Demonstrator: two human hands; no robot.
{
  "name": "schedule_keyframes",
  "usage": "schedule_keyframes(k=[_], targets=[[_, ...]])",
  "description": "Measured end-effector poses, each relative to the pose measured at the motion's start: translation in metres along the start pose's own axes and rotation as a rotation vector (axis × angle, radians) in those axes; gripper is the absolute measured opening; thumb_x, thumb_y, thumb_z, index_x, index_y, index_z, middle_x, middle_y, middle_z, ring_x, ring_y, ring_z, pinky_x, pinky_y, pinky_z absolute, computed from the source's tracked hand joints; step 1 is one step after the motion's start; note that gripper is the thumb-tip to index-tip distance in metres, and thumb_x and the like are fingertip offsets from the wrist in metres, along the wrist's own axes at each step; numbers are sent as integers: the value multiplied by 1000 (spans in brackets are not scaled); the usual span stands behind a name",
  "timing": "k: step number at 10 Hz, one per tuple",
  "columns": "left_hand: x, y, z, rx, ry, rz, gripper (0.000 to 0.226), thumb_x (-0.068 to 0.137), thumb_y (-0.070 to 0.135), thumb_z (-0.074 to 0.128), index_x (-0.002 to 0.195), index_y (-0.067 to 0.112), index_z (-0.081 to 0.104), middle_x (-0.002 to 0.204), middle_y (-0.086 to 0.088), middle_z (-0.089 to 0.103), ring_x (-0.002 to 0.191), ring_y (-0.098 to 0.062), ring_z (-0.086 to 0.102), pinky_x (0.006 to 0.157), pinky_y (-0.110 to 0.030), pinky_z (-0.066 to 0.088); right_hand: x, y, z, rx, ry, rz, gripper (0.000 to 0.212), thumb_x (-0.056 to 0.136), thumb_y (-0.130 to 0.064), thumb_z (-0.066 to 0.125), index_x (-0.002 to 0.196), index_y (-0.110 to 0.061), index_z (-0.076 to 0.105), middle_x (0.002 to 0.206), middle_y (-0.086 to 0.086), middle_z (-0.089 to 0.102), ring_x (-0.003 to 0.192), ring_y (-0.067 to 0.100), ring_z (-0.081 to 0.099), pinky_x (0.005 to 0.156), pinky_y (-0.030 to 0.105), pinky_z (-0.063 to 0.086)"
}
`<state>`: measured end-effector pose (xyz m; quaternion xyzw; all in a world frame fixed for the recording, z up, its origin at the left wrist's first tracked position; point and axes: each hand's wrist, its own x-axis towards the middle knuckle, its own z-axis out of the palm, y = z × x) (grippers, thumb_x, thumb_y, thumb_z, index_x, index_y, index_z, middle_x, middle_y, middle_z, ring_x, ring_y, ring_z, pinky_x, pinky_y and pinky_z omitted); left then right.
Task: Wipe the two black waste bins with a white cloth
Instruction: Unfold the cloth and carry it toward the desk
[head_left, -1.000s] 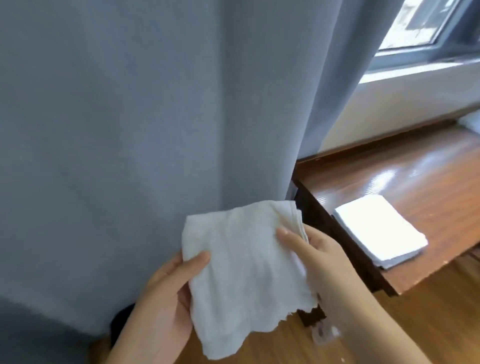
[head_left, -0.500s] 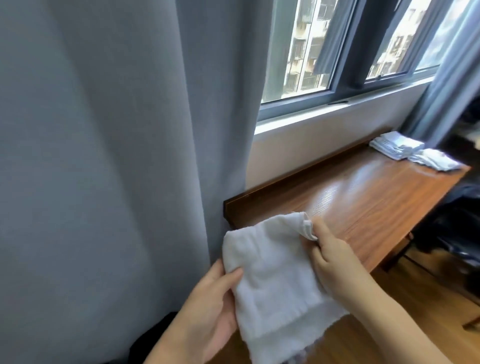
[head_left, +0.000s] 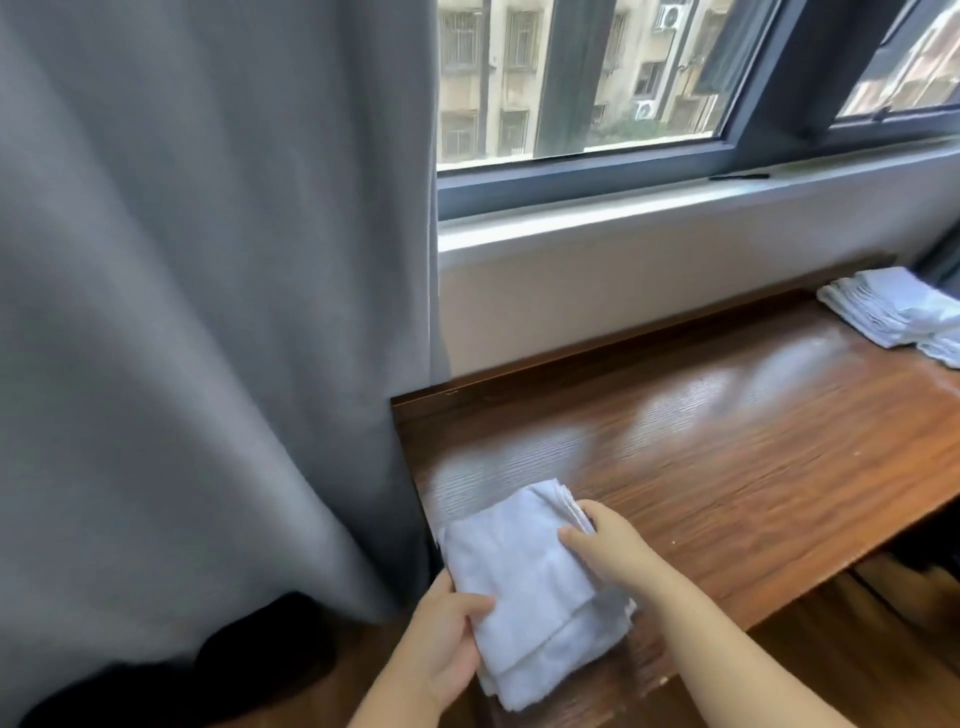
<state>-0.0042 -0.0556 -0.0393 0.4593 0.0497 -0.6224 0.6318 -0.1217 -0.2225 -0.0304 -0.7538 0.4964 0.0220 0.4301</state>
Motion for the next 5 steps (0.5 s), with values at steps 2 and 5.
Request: schedule_keyframes(k=[2,5], targets=[[8,-7,-1,163,144,127,54,76,-24,43,116,5,64,109,-20,73,106,-35,68,98,-51,51,9,14,13,137,37,-35,30,89,-19,60,118,-20,56,109,-4,64,105,16,57,83,27,39],[-1,17,-15,999,586,370,14,93,26,52,85,25,63,82,4,69,81,-19,65,77,-38,56,-7,-8,32,-386,439,-106,55,84,-27,65,133,-17,43,130,7,42,122,27,36,94,36,42]])
